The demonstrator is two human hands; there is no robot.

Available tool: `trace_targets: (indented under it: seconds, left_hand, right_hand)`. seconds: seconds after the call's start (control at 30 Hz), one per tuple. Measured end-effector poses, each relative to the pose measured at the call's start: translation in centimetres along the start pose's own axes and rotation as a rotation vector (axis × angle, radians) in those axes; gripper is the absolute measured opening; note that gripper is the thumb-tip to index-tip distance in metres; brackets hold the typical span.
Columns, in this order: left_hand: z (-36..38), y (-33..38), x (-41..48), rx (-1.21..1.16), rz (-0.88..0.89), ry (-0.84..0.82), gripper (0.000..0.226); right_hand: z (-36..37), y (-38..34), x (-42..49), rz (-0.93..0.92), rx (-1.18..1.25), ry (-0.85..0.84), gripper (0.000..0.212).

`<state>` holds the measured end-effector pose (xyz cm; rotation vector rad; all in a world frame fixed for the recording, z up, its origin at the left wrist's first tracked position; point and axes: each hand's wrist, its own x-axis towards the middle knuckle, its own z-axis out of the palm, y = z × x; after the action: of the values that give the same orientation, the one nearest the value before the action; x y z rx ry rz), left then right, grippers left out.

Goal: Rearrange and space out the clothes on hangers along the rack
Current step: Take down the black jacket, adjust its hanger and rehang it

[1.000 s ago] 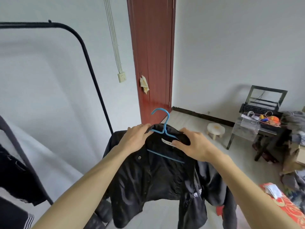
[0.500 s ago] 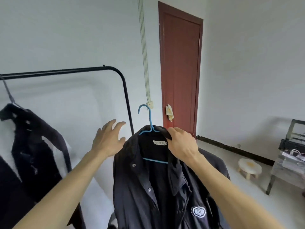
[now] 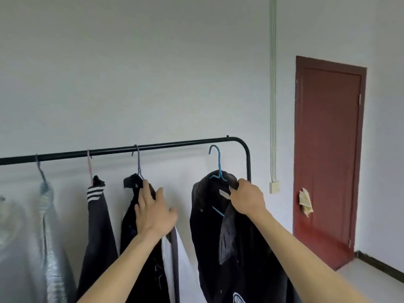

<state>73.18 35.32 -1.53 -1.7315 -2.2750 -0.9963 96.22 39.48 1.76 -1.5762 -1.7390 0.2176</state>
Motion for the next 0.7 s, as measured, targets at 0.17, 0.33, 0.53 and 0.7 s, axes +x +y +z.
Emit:
trace_targets:
  seconds: [0.17,0.33,0.53,0.7]
  left_hand:
    - [-0.4,-0.9,1.8,-0.427,-0.251,-0.049,0.098]
    - [-0.5,-2.6,2.3,-0.508,-0.302,-0.087,0.086]
    - [0.1,-3.0,2.5,-0.552,-0.265,-0.089,0.081]
    - [0.5,-2.9,2.4,-0.561,-0.265,-0.082,0.081]
  right_hand:
    - [2.0,-3.4,4.3,-0.007,0.280,-0.115,0.026]
    - [3.3,-6.5,7.9,-0.055,0.308,-0.193,0.023]
    - [6.8,-8.1,9.0,-0.018,0.348,-0.316,0.043]
    - [9.4,-7.3,8.2,-0.034,0.418,-0.335,0.048]
